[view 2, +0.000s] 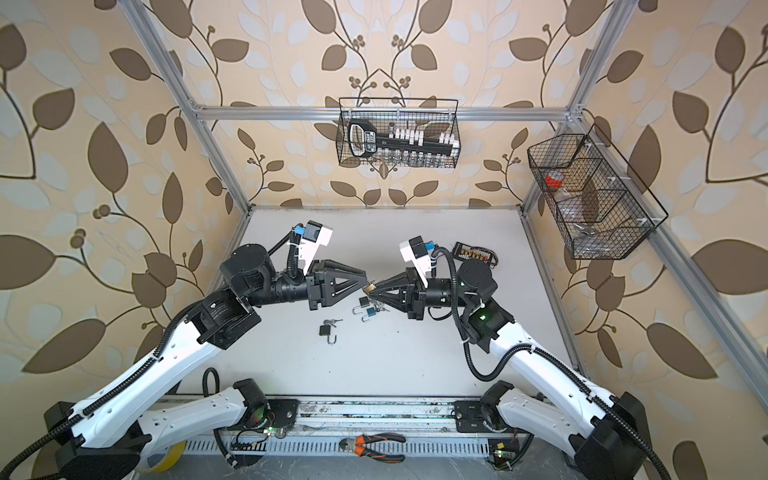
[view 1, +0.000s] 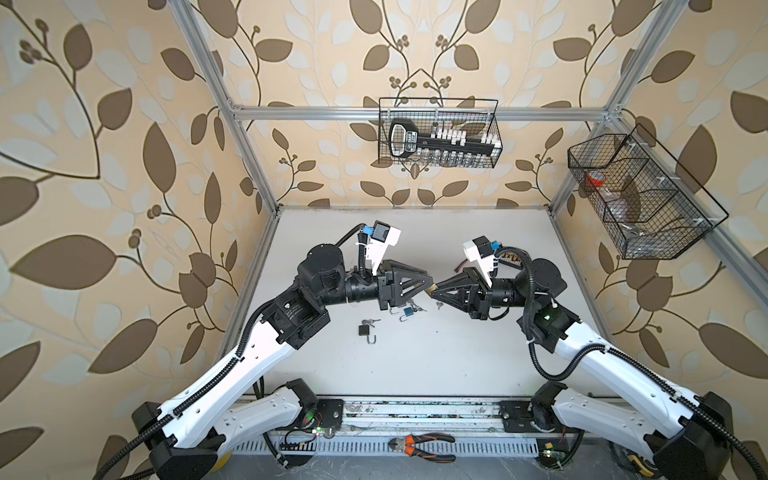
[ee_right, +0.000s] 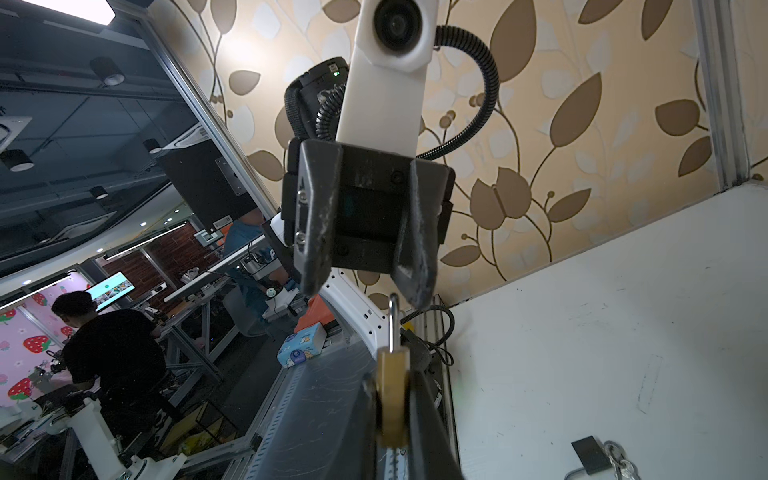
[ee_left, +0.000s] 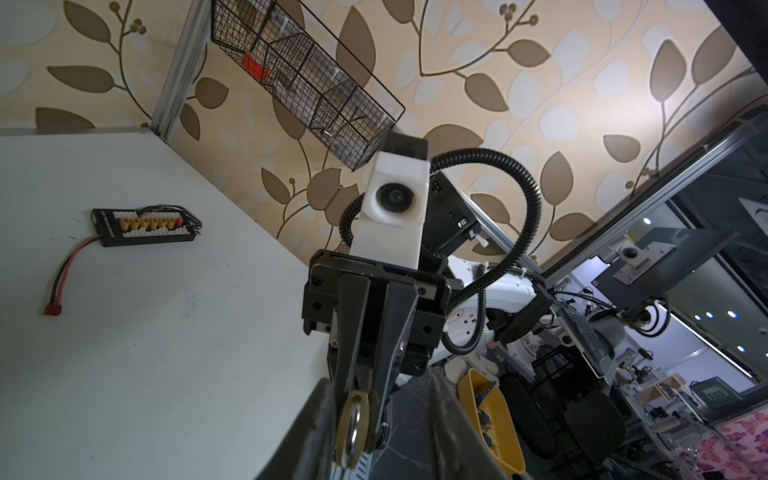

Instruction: Lock with the key

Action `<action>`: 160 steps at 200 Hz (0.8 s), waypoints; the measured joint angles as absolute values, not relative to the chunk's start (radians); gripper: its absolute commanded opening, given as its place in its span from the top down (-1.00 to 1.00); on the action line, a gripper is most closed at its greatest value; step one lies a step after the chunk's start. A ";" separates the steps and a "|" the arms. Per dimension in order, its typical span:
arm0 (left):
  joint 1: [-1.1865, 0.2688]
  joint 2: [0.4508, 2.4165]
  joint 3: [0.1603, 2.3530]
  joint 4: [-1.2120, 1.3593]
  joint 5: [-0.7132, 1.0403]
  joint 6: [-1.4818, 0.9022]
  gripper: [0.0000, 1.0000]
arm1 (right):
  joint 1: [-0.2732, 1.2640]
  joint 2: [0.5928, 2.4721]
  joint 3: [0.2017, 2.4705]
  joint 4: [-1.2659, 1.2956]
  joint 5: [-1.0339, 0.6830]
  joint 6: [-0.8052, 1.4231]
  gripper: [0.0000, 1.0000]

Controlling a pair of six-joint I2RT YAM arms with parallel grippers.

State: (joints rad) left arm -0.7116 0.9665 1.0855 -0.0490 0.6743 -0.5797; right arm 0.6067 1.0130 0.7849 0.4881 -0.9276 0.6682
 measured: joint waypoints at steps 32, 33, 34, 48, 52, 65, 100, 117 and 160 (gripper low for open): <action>-0.712 0.985 1.085 -0.049 0.680 -0.577 0.47 | 0.607 1.013 0.786 0.488 -0.927 0.667 1.00; -0.712 0.986 1.085 -0.049 0.680 -0.578 0.47 | 0.607 1.013 0.786 0.488 -0.927 0.667 1.00; -0.712 0.986 1.085 -0.049 0.680 -0.580 0.48 | 0.607 1.013 0.786 0.488 -0.927 0.667 1.00; -0.712 0.993 1.085 -0.050 0.682 -0.582 0.58 | 0.607 1.013 0.786 0.488 -0.927 0.667 1.00; -0.712 0.994 1.085 -0.050 0.682 -0.577 0.62 | 0.607 1.013 0.786 0.488 -0.927 0.666 1.00; -0.712 0.996 1.085 -0.049 0.682 -0.577 0.72 | 0.607 1.013 0.786 0.488 -0.925 0.664 1.00; -0.712 0.996 1.085 -0.048 0.685 -0.562 1.00 | 0.607 1.010 0.786 0.482 -0.923 0.662 1.00; -0.712 0.996 1.085 -0.049 0.690 -0.553 1.00 | 0.609 1.009 0.786 0.481 -0.923 0.663 1.00; -0.714 1.006 1.085 -0.017 0.707 -0.547 1.00 | 0.608 1.008 0.796 0.481 -0.908 0.673 1.00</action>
State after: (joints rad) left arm -0.7139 1.0061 1.0851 -0.0174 0.7074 -0.5468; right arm 0.6083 1.0084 0.7963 0.4812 -0.9081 0.6731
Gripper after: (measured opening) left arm 0.050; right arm 0.106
